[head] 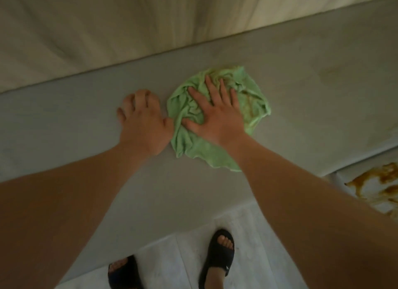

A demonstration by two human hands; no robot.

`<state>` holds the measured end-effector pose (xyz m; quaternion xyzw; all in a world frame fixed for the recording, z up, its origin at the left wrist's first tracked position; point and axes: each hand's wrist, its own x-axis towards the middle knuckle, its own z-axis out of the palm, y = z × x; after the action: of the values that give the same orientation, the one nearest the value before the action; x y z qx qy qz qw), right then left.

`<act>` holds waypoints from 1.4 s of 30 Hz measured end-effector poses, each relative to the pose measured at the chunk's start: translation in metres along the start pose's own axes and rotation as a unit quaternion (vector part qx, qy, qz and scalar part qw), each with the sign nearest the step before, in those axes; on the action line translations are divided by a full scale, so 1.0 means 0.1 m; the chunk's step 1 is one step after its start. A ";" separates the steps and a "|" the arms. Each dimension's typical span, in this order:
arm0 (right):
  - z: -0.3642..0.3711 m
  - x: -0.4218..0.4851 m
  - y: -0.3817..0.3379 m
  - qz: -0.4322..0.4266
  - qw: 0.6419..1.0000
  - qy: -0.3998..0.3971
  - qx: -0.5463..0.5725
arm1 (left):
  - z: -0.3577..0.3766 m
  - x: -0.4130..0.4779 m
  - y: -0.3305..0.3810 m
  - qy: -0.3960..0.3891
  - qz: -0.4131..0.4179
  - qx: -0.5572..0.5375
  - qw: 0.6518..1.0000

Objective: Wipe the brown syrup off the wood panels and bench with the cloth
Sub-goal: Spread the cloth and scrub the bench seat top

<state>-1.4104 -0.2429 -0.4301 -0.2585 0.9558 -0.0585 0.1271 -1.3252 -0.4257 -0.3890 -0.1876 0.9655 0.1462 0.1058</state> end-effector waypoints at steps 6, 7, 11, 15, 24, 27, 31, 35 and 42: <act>-0.05 0.64 -0.05 0.041 0.996 0.063 0.043 | -0.08 0.20 0.06 -0.036 0.001 -0.019 0.999; -0.05 0.75 -0.12 0.014 0.996 0.068 0.052 | -0.12 0.24 0.08 -0.042 0.006 -0.023 0.999; -0.17 1.13 0.02 -0.105 0.991 0.078 0.041 | -0.12 0.33 0.24 -0.112 0.029 0.011 0.993; -0.34 1.19 0.45 -0.097 0.995 0.032 0.001 | -0.03 0.43 0.51 -0.189 -0.031 0.046 0.980; -0.73 1.23 1.74 0.247 0.969 0.009 0.000 | 0.13 0.66 0.79 -0.240 -0.073 0.096 0.963; -0.65 1.32 1.51 0.302 0.953 0.023 0.012 | 0.19 0.67 0.81 -0.238 -0.083 0.096 0.963; -0.42 1.26 0.62 0.232 0.972 0.028 0.005 | 0.19 0.72 0.84 -0.258 -0.100 0.113 0.954; -0.24 0.99 0.34 -0.049 0.998 0.037 -0.006 | 0.18 0.76 0.87 -0.297 -0.103 0.139 0.939; -0.61 1.21 1.81 0.066 0.996 0.028 -0.046 | 0.20 0.76 0.89 -0.270 -0.122 0.131 0.946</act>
<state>-1.6146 -0.1454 -0.4293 -0.1985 0.9758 -0.0128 0.0914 -1.4259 -0.3656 -0.4054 -0.2420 0.8812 0.0500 0.4029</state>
